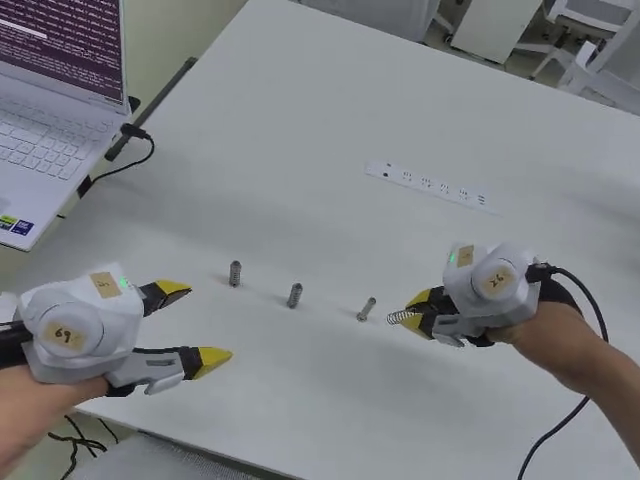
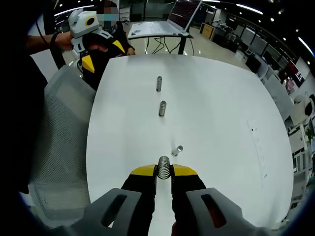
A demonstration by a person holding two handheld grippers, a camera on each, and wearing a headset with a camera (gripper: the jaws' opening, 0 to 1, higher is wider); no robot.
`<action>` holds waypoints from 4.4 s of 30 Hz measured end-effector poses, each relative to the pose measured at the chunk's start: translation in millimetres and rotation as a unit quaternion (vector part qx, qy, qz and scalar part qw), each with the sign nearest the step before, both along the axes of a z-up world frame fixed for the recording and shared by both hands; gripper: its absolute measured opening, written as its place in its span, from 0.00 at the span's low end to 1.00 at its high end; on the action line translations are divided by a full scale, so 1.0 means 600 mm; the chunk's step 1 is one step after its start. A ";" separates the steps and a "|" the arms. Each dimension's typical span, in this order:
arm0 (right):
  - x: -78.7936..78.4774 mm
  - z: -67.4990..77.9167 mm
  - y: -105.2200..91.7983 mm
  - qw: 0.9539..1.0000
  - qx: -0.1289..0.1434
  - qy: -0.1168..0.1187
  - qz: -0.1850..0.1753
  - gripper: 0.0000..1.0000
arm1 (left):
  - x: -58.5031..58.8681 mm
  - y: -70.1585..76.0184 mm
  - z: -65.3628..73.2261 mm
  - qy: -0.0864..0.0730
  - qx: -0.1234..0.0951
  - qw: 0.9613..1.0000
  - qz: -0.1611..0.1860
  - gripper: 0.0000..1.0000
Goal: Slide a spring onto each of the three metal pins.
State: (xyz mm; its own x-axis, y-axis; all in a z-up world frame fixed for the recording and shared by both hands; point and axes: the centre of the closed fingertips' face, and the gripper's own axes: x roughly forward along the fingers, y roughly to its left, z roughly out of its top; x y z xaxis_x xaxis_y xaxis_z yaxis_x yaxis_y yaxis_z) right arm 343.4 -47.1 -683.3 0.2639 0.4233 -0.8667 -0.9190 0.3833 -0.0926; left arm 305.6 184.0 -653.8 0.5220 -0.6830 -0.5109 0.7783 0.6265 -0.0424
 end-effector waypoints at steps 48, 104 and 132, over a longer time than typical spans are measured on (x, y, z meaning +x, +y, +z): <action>0.080 -0.074 0.033 0.995 -0.058 0.039 0.069 0.09 | 0.028 0.056 0.016 0.008 -0.010 0.998 0.057 0.55; 0.060 -0.089 0.019 0.999 -0.030 0.030 -0.001 0.26 | 0.032 0.043 0.009 0.015 -0.012 0.999 0.040 0.54; -0.010 -0.004 0.009 0.979 0.111 -0.038 -0.168 0.38 | 0.043 0.044 0.023 -0.001 -0.023 0.999 0.040 0.54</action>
State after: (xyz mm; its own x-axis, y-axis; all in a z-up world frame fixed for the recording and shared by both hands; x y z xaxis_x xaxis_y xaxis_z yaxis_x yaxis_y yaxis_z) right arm 337.4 -41.7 -685.4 0.4813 0.4770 -0.7354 -0.7313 0.6810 -0.0369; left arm 331.4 210.1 -640.0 0.5769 -0.6615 -0.4791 0.7258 0.6842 -0.0707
